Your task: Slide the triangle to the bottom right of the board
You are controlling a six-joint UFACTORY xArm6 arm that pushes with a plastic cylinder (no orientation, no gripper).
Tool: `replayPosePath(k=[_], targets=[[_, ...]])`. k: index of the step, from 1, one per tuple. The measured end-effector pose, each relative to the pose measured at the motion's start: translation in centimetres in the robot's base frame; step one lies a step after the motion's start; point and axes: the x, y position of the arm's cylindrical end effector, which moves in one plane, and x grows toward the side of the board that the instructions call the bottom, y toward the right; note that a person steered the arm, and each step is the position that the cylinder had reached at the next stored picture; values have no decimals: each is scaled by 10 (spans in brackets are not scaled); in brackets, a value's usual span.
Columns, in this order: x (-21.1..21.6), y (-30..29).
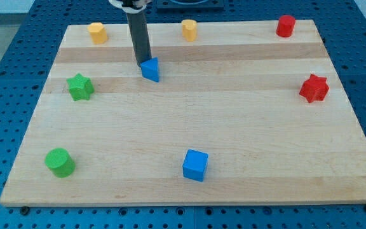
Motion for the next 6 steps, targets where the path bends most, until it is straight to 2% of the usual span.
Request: replayPosePath(k=[4,6], targets=[[75,58],[116,63]])
